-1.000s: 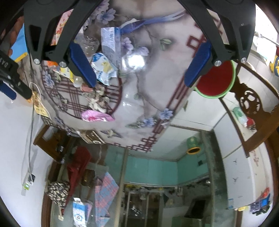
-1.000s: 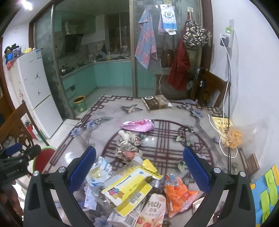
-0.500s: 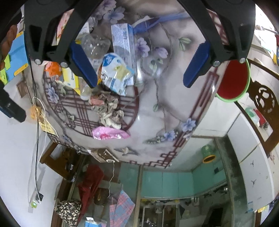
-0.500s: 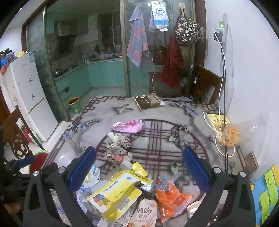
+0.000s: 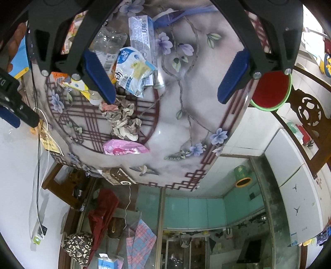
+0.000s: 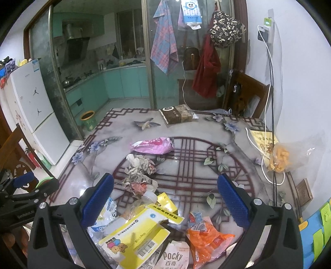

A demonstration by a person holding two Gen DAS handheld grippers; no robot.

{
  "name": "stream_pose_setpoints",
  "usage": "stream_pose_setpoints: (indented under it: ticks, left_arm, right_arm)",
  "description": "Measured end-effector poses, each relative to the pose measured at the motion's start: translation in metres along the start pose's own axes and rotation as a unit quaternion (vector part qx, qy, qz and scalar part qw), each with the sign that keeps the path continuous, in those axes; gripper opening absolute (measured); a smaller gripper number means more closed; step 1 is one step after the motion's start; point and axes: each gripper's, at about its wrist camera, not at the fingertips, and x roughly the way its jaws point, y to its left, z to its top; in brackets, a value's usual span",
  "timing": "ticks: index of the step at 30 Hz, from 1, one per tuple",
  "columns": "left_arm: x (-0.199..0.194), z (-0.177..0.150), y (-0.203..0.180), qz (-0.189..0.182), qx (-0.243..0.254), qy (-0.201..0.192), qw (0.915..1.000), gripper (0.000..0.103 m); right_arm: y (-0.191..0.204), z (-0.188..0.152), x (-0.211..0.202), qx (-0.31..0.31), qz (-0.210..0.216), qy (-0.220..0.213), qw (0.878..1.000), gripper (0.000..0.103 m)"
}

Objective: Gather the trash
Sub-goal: 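Move the left gripper toward the clear blue-printed plastic wrapper, then grasp the clear wrapper with the left gripper while the right gripper grasps crumpled paper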

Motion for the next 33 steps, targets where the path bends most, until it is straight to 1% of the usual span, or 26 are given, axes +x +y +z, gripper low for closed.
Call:
stream_pose_setpoints:
  ticks: [9,12,14,15,16,17,18,21,22,28,30,31,33]
  left_arm:
    - [-0.015,0.000,-0.004,-0.003,0.011,-0.013,0.9999,0.097]
    - [-0.015,-0.006,-0.004,-0.012,0.015,-0.010,0.9998,0.097]
    - [-0.006,-0.013,-0.006,-0.025,0.016,0.007,0.9995,0.097]
    - [-0.003,-0.016,-0.006,-0.028,0.015,0.011,0.9994,0.094]
    - [0.006,-0.022,-0.007,-0.035,0.012,0.027,0.9989,0.094]
    - [0.012,-0.025,-0.007,-0.038,0.011,0.034,0.9986,0.091]
    - [0.023,-0.030,-0.008,-0.043,0.011,0.050,0.9978,0.088]
    - [0.038,-0.037,-0.010,-0.050,0.010,0.069,0.9963,0.082]
    - [0.047,-0.039,-0.011,-0.056,0.008,0.082,0.9950,0.082]
    - [0.073,-0.044,-0.015,-0.079,0.008,0.121,0.9895,0.077]
    - [0.075,-0.044,-0.014,-0.085,0.003,0.129,0.9880,0.068]
    - [0.079,-0.044,-0.014,-0.095,-0.001,0.138,0.9860,0.064]
    - [0.085,-0.045,-0.015,-0.104,-0.001,0.147,0.9837,0.047]
  right_arm:
    - [-0.002,-0.003,-0.008,0.002,-0.004,-0.007,1.000,0.096]
    - [-0.004,-0.004,-0.012,0.004,-0.004,-0.011,1.000,0.096]
    - [-0.005,-0.005,-0.014,0.005,0.011,-0.014,1.000,0.096]
    - [-0.005,-0.005,-0.015,0.004,0.016,-0.013,1.000,0.096]
    - [-0.004,-0.005,-0.014,0.002,0.016,-0.011,1.000,0.096]
    - [-0.003,-0.005,-0.014,-0.001,0.014,-0.010,1.000,0.096]
    - [-0.002,-0.006,-0.014,-0.004,0.011,-0.008,1.000,0.096]
    - [-0.003,-0.007,-0.012,-0.004,0.007,-0.004,1.000,0.096]
    - [-0.003,-0.008,-0.011,-0.004,0.007,-0.003,1.000,0.096]
    - [-0.004,-0.007,0.000,-0.016,0.003,0.010,1.000,0.096]
    - [-0.005,-0.006,0.006,-0.020,0.000,0.013,1.000,0.096]
    - [-0.006,-0.005,0.010,-0.021,0.001,0.016,1.000,0.096]
    - [-0.007,-0.002,0.021,-0.024,0.004,0.025,0.999,0.096]
